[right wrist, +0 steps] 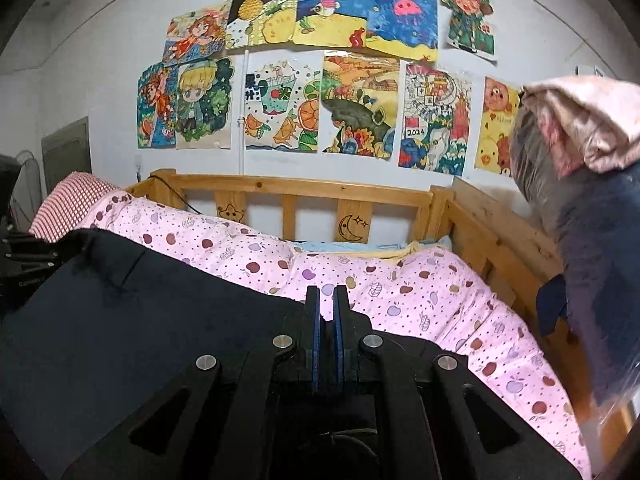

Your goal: Fold large clothes

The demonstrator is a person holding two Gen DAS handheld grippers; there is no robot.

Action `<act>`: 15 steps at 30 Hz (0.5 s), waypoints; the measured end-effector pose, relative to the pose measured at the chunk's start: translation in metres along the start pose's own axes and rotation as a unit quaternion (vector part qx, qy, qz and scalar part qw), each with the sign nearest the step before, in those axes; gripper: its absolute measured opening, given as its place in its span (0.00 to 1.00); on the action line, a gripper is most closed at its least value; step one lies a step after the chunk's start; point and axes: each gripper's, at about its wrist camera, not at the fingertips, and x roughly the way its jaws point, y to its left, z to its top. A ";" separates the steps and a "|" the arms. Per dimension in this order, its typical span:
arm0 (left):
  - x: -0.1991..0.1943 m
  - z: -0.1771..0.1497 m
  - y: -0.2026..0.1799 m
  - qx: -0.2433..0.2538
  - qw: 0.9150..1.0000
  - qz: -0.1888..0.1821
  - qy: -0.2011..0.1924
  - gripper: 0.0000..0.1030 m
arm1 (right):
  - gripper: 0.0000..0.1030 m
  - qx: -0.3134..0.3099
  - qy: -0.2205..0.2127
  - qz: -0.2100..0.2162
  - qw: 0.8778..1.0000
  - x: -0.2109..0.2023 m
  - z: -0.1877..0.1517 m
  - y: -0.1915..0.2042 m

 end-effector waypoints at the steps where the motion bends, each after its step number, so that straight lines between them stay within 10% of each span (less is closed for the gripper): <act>1: -0.001 0.000 0.002 -0.004 1.000 -0.006 0.002 0.17 | 0.06 0.001 -0.003 0.003 1.000 -0.002 0.000 -0.001; 4: -0.003 0.001 0.007 -0.015 1.000 -0.018 0.007 0.20 | 0.08 0.001 -0.006 0.001 1.000 -0.008 0.000 -0.004; 6: -0.006 0.000 0.011 -0.025 0.999 -0.025 0.010 0.23 | 0.33 0.001 -0.011 -0.001 1.000 -0.014 0.002 -0.006; 8: -0.015 -0.001 0.017 -0.040 0.999 -0.028 0.005 0.35 | 0.52 0.003 -0.026 0.003 1.000 -0.027 0.004 -0.010; 10: -0.026 -0.001 0.023 -0.052 0.998 -0.019 -0.015 0.80 | 0.52 -0.008 -0.034 0.001 0.999 -0.040 0.007 -0.011; 15: -0.062 -0.006 0.036 -0.073 0.996 -0.023 -0.054 0.88 | 0.64 -0.022 -0.043 0.007 0.999 -0.073 0.009 -0.012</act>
